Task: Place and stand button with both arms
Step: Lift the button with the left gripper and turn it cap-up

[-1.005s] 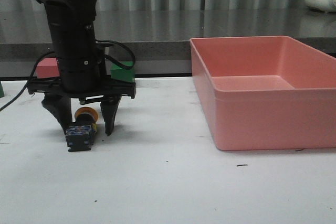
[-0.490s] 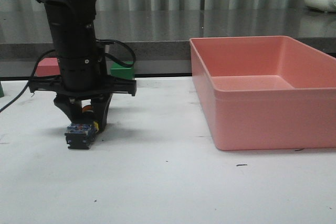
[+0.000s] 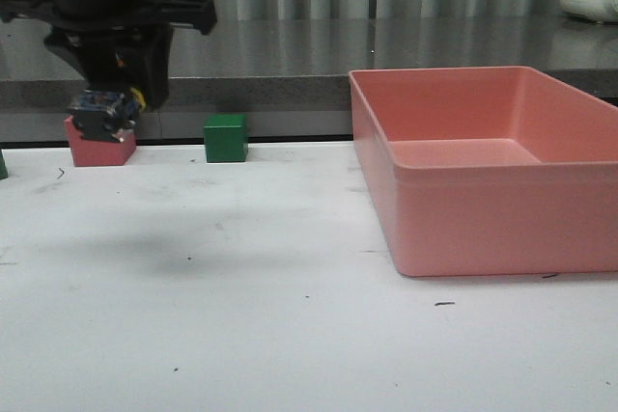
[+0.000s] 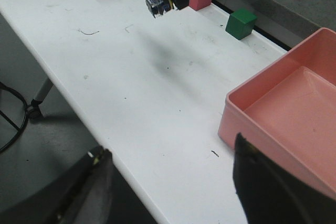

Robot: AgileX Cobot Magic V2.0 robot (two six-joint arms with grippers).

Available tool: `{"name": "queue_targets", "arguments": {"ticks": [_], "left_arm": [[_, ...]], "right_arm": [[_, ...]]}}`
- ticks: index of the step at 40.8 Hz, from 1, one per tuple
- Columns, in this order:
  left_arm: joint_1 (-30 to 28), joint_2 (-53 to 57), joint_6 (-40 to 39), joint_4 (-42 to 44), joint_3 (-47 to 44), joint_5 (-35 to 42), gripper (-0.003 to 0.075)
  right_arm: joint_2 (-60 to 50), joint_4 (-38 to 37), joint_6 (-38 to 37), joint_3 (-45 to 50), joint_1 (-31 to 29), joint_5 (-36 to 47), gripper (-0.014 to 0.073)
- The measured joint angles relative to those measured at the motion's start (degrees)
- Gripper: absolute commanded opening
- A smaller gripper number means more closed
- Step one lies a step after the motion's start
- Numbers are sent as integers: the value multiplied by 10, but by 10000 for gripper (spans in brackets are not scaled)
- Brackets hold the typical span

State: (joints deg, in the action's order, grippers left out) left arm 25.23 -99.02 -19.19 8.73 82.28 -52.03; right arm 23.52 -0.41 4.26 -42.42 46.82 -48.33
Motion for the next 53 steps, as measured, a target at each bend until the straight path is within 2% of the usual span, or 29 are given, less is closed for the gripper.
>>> {"name": "queue_targets", "arguments": {"ticks": [9, 17, 25, 35, 41, 53], "left_arm": [[-43, 109, 22, 5, -126, 100, 238], [-78, 206, 33, 13, -282, 246, 238], [-93, 283, 34, 42, -440, 461, 238], [-135, 300, 36, 50, -593, 723, 238], [-170, 301, 36, 53, -655, 862, 238], [-205, 279, 37, 79, -668, 980, 238]], "right_arm": [[0, 0, 0, 0, 0, 0, 510], [0, 0, 0, 0, 0, 0, 510], [0, 0, 0, 0, 0, 0, 510], [0, 0, 0, 0, 0, 0, 510], [0, 0, 0, 0, 0, 0, 510], [0, 0, 0, 0, 0, 0, 510]]}}
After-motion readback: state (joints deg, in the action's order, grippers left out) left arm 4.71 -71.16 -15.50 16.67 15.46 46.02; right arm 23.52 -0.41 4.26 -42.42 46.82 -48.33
